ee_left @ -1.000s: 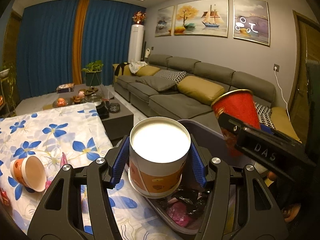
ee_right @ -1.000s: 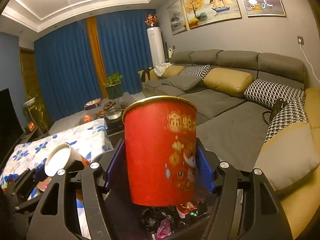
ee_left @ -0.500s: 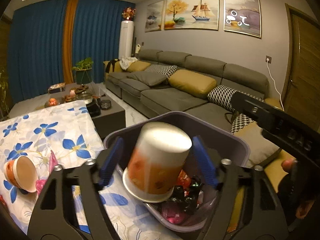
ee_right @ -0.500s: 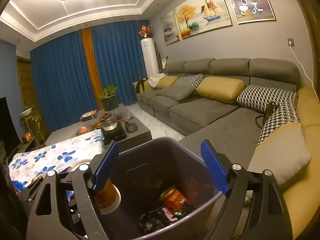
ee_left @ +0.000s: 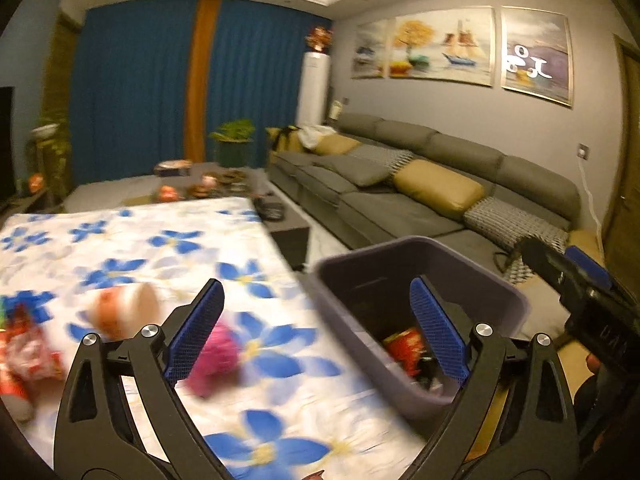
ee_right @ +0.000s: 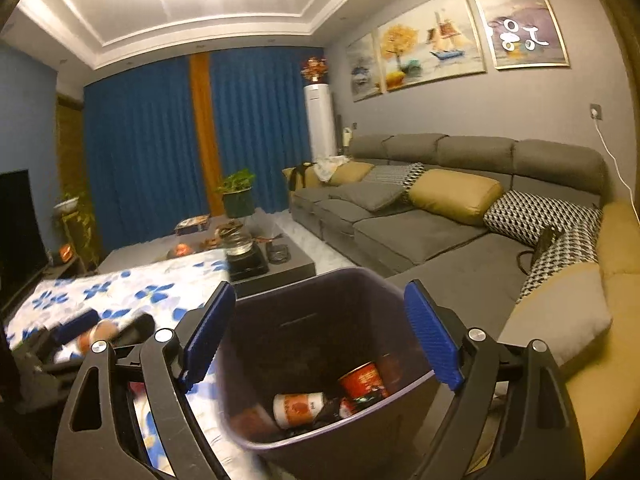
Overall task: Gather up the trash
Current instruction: 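Move both open tools back to the trash on the table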
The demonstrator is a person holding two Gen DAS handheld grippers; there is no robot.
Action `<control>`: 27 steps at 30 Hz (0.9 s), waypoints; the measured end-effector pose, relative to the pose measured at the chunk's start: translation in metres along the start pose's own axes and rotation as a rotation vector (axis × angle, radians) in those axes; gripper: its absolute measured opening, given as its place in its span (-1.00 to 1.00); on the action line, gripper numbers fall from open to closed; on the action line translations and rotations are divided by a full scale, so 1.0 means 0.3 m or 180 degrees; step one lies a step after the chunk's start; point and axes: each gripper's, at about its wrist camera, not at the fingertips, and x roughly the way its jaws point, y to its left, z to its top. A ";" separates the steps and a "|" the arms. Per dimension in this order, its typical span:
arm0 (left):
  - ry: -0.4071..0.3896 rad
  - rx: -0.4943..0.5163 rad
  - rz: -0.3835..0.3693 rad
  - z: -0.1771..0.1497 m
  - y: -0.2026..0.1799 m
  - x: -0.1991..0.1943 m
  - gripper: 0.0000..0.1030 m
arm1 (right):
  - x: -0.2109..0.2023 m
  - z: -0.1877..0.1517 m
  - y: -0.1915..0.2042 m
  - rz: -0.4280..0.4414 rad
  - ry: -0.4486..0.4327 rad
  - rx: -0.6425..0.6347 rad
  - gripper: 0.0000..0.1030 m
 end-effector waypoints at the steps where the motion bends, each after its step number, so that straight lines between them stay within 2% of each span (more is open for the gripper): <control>1: -0.0027 0.0000 0.0102 -0.005 0.027 -0.030 0.79 | -0.003 -0.009 0.021 0.0022 0.0010 -0.0036 0.63; 10: -0.0130 -0.0202 0.0915 -0.086 0.301 -0.268 0.79 | 0.021 -0.089 0.235 0.0369 0.0266 -0.0214 0.63; 15: -0.0152 -0.0311 0.1233 -0.122 0.441 -0.355 0.79 | 0.040 -0.133 0.368 0.0511 0.0374 -0.0332 0.63; 22: -0.0186 -0.0446 0.1389 -0.147 0.568 -0.420 0.79 | 0.112 -0.206 0.521 0.0631 0.0582 -0.0482 0.62; 27: -0.0210 -0.0447 0.1388 -0.136 0.606 -0.413 0.79 | 0.200 -0.235 0.594 0.0612 0.0744 -0.0537 0.57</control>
